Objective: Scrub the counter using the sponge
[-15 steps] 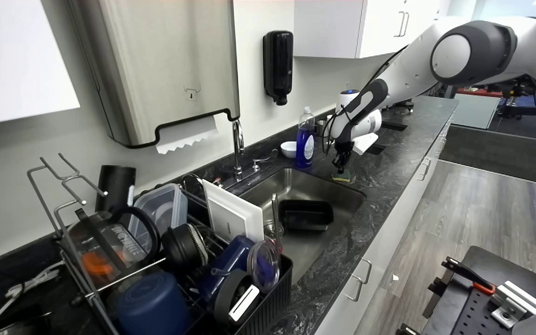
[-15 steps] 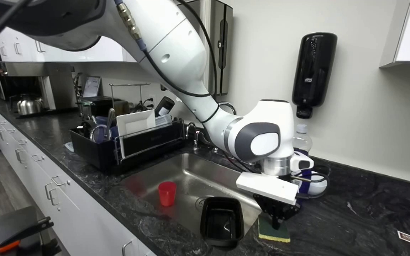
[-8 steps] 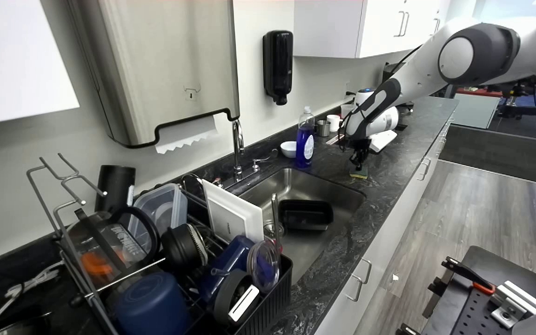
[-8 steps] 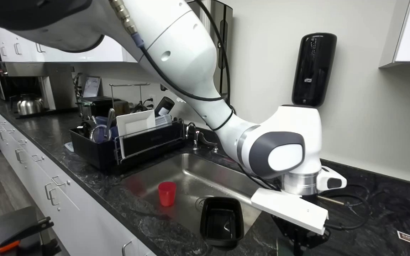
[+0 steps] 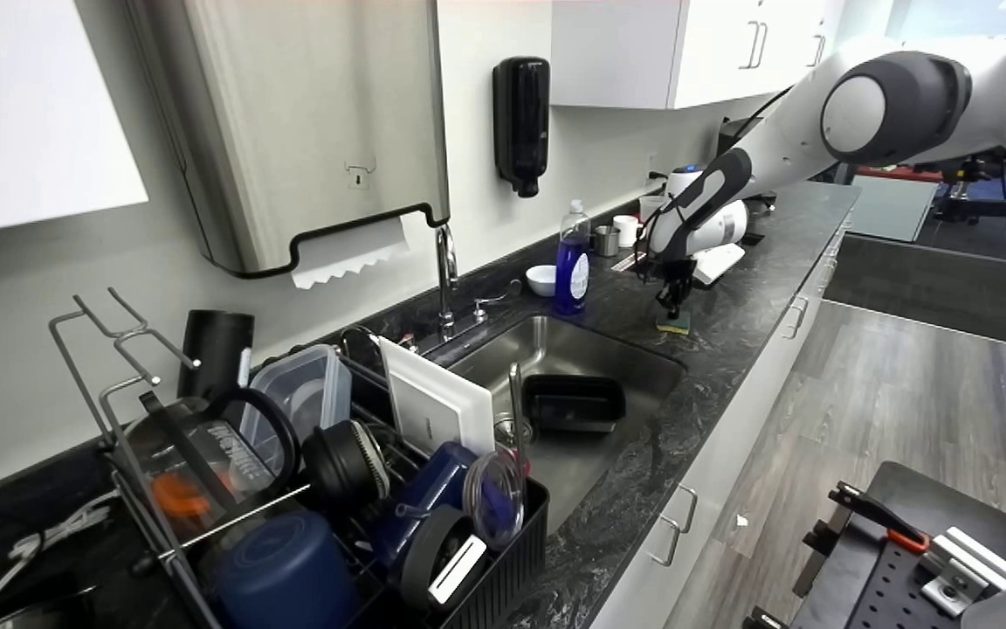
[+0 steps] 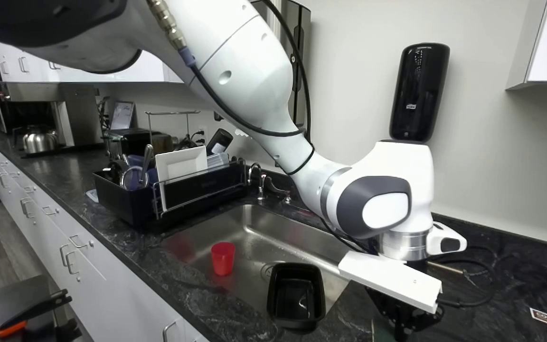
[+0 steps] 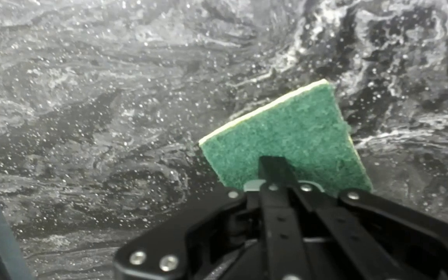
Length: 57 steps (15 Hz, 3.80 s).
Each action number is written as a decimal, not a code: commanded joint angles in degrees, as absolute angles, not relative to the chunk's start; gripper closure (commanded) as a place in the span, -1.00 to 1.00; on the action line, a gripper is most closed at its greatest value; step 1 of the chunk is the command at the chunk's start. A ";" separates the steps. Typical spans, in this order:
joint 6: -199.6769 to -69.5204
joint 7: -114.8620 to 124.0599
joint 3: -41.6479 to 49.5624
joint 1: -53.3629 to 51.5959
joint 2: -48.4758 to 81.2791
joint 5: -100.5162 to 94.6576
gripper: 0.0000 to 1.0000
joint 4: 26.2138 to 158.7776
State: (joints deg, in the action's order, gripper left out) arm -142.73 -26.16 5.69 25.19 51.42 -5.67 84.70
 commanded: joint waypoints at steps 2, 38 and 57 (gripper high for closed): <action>-141.99 -26.24 4.24 23.34 51.64 -5.63 1.00 84.47; -133.63 -23.28 3.10 23.36 47.59 -1.09 1.00 82.52; -128.60 -26.43 3.92 20.28 26.42 -1.12 -1.00 106.20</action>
